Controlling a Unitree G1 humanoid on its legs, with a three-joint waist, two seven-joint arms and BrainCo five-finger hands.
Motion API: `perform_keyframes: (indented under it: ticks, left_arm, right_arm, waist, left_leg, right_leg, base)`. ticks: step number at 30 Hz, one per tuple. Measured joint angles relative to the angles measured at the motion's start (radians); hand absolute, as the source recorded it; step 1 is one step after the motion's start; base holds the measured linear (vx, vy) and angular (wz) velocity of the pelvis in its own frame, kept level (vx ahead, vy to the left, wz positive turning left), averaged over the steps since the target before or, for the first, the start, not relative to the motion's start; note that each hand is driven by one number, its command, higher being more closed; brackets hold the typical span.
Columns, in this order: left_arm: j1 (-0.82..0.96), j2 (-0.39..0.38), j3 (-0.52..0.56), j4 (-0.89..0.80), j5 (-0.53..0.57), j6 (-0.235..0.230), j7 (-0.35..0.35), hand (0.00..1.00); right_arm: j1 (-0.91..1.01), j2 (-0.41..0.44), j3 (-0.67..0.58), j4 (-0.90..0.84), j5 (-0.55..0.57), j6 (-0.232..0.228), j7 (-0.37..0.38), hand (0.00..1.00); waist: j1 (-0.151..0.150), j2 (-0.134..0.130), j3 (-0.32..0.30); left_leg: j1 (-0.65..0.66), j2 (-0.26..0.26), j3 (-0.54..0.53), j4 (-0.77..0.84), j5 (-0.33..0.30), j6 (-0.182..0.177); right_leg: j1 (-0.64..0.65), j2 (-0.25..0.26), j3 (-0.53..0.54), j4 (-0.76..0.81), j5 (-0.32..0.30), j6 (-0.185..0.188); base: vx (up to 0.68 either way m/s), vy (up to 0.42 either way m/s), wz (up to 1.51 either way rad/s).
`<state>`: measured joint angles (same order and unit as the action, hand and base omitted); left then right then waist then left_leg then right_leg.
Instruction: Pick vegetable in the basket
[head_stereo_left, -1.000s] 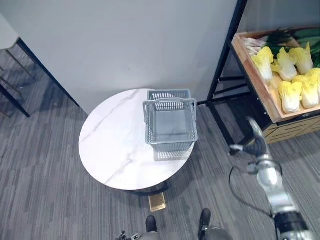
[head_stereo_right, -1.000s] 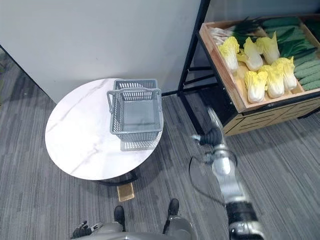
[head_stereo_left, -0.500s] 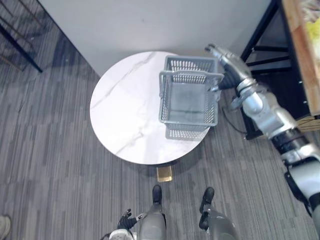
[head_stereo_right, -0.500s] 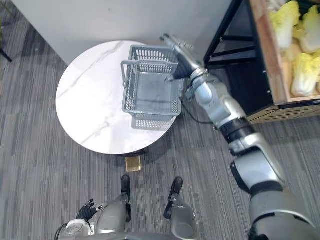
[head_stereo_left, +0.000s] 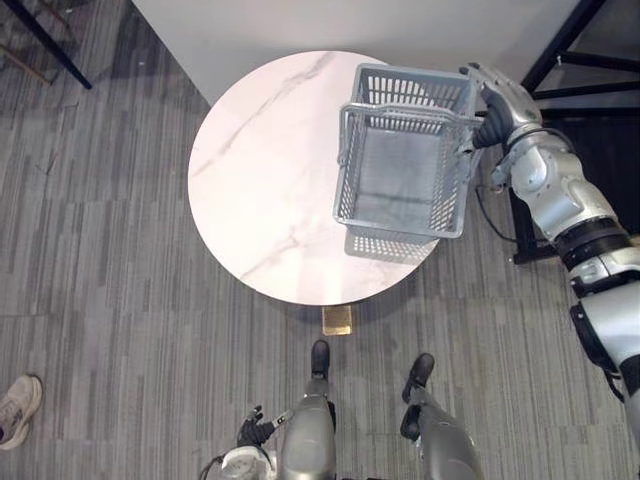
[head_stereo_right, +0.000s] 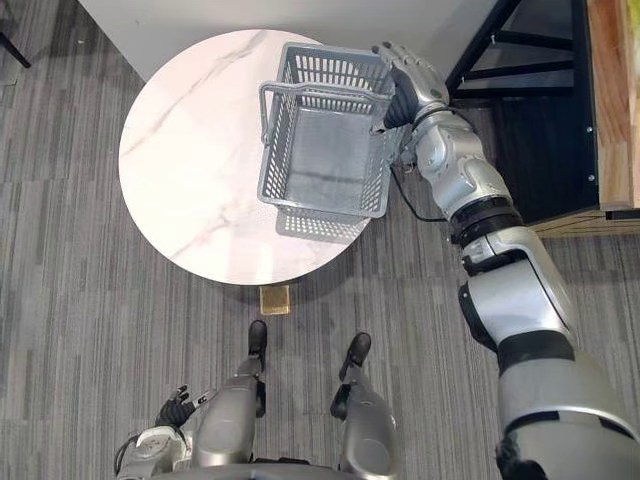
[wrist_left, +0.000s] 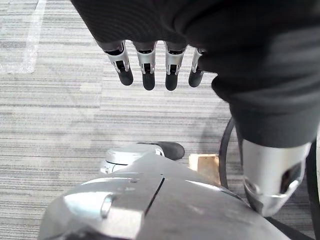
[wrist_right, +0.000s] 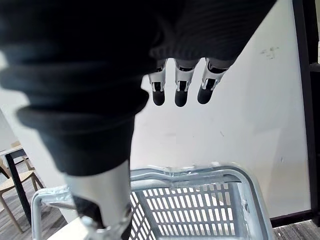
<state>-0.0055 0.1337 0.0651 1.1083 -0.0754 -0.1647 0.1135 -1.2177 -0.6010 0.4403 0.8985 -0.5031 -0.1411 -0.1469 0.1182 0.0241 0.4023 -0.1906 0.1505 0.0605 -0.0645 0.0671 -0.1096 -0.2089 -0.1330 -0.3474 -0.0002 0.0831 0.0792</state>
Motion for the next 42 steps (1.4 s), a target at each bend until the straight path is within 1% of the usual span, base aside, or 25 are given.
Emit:
perform_keyframes:
  ticks: [3, 7, 8, 9, 10, 12, 19, 21, 23, 26, 30, 31, 34, 38, 42]
  left_arm:
    - [-0.004, 0.001, -0.002, -0.006, 0.000, -0.001, 0.002, 0.00]
    - [-0.024, 0.004, -0.026, -0.006, 0.000, -0.001, 0.012, 0.00]
    - [-0.030, 0.005, -0.030, -0.006, 0.000, 0.000, 0.014, 0.00]
    - [-0.036, 0.005, -0.032, -0.006, 0.000, 0.000, 0.017, 0.00]
    - [-0.040, 0.005, -0.033, -0.006, 0.000, 0.000, 0.019, 0.00]
    - [-0.040, 0.006, -0.040, -0.010, 0.000, 0.000, 0.024, 0.00]
    - [-0.042, 0.009, -0.053, -0.015, 0.002, -0.001, 0.038, 0.00]
    - [-0.044, 0.010, -0.058, -0.015, 0.002, -0.001, 0.039, 0.00]
    - [-0.051, 0.014, -0.063, -0.015, 0.002, -0.001, 0.040, 0.00]
    - [-0.061, 0.014, -0.070, -0.027, 0.002, -0.002, 0.043, 0.00]
    - [-0.069, 0.020, -0.090, -0.034, 0.002, -0.001, 0.046, 0.00]
    - [-0.069, 0.021, -0.096, -0.034, 0.002, -0.001, 0.047, 0.00]
    - [-0.070, 0.024, -0.101, -0.034, 0.002, -0.001, 0.049, 0.00]
    - [-0.073, 0.024, -0.116, -0.034, 0.001, -0.002, 0.058, 0.00]
    - [-0.080, 0.025, -0.131, -0.034, 0.001, -0.001, 0.058, 0.00]
  right_arm:
    - [-0.023, 0.008, -0.003, 0.027, 0.000, 0.005, -0.005, 0.00]
    - [-0.036, 0.011, -0.004, 0.064, 0.000, 0.008, -0.006, 0.00]
    - [-0.037, 0.012, -0.004, 0.064, 0.000, 0.008, -0.006, 0.00]
    - [-0.041, 0.014, -0.004, 0.065, 0.000, 0.008, -0.006, 0.00]
    - [-0.043, 0.014, -0.004, 0.066, 0.001, 0.008, -0.006, 0.00]
    - [-0.059, 0.038, -0.013, 0.091, 0.001, 0.009, -0.008, 0.00]
    - [-0.081, 0.075, -0.032, 0.103, 0.001, 0.012, -0.010, 0.00]
    - [-0.093, 0.075, -0.034, 0.124, 0.001, 0.013, -0.012, 0.00]
    - [-0.101, 0.072, -0.043, 0.155, 0.001, 0.028, -0.018, 0.00]
    - [-0.123, 0.070, -0.054, 0.207, 0.001, 0.031, -0.020, 0.00]
    - [-0.138, 0.058, -0.088, 0.247, 0.001, 0.040, -0.045, 0.00]
    - [-0.139, 0.058, -0.092, 0.251, 0.001, 0.041, -0.048, 1.00]
    - [-0.140, 0.054, -0.115, 0.258, 0.001, 0.042, -0.056, 1.00]
    - [-0.139, 0.021, -0.118, 0.261, 0.001, 0.041, -0.062, 1.00]
    - [-0.138, 0.013, -0.118, 0.273, 0.001, 0.041, -0.066, 1.00]
  waist:
    - [-0.001, 0.001, 0.014]
    - [0.002, 0.012, 0.026]
    - [0.007, 0.012, 0.031]
    - [0.020, 0.011, 0.038]
    - [0.023, 0.012, 0.040]
    - [0.025, 0.011, 0.042]
    - [0.032, 0.009, 0.045]
    - [0.033, 0.009, 0.045]
    - [0.034, 0.008, 0.048]
    - [0.048, 0.011, 0.067]
    - [0.051, 0.012, 0.077]
    - [0.051, 0.012, 0.077]
    - [0.051, 0.011, 0.078]
    - [0.050, 0.016, 0.081]
    - [0.050, 0.026, 0.087]
  left_leg:
    - [-0.005, 0.000, -0.013, 0.001, 0.001, 0.000]
    - [-0.031, 0.000, -0.049, 0.002, 0.012, -0.003]
    - [-0.034, 0.000, -0.053, 0.001, 0.015, -0.003]
    - [-0.034, 0.000, -0.054, 0.001, 0.016, -0.003]
    - [-0.034, 0.000, -0.054, 0.001, 0.016, -0.003]
    - [-0.038, -0.001, -0.063, -0.001, 0.020, -0.003]
    - [-0.055, -0.001, -0.076, -0.001, 0.030, -0.006]
    - [-0.063, -0.001, -0.084, -0.001, 0.035, -0.006]
    - [-0.070, 0.000, -0.101, -0.003, 0.042, -0.007]
    - [-0.076, -0.001, -0.107, -0.003, 0.049, -0.007]
    - [-0.089, 0.000, -0.130, -0.014, 0.066, -0.010]
    - [-0.089, 0.000, -0.130, -0.019, 0.069, -0.010]
    - [-0.093, -0.002, -0.130, -0.029, 0.077, -0.008]
    - [-0.101, -0.005, -0.129, -0.029, 0.080, -0.007]
    - [-0.105, -0.008, -0.129, -0.029, 0.081, -0.007]
  right_leg:
    - [0.003, 0.000, -0.006, 0.000, 0.000, 0.000]
    - [0.002, 0.001, -0.034, -0.002, 0.000, 0.000]
    - [0.001, 0.001, -0.034, -0.003, 0.000, 0.000]
    - [0.001, 0.001, -0.034, -0.002, 0.000, 0.000]
    - [0.001, 0.001, -0.034, -0.003, 0.000, 0.000]
    - [0.001, 0.001, -0.039, -0.003, 0.000, 0.000]
    - [-0.009, 0.002, -0.045, -0.002, 0.000, 0.000]
    - [-0.012, 0.002, -0.052, -0.002, 0.000, 0.000]
    - [-0.012, 0.004, -0.066, -0.001, -0.001, 0.000]
    - [-0.014, 0.002, -0.070, 0.002, -0.001, -0.001]
    - [-0.016, 0.004, -0.088, 0.003, -0.002, -0.001]
    - [-0.018, 0.004, -0.088, 0.003, -0.002, -0.001]
    - [-0.032, 0.000, -0.083, 0.009, -0.002, -0.001]
    - [-0.043, -0.003, -0.081, 0.014, -0.002, -0.001]
    - [-0.048, -0.007, -0.081, 0.017, -0.002, -0.001]
  base:
    - [0.01, 0.003, 0.11]
    - [-0.01, -0.001, 0.24]
    - [-0.01, 0.003, 0.10]
    - [0.00, 0.002, 0.05]
    - [0.00, 0.000, 0.00]
    - [-0.01, 0.002, 0.08]
    - [0.00, 0.002, 0.05]
    - [-0.01, -0.003, 0.12]
    - [-0.01, -0.002, 0.19]
    - [-0.03, 0.004, 0.08]
    - [-0.03, 0.000, 0.16]
    - [-0.01, 0.008, 0.04]
    - [0.00, 0.007, -0.02]
    - [0.00, 0.000, 0.00]
    - [0.00, 0.000, 0.00]
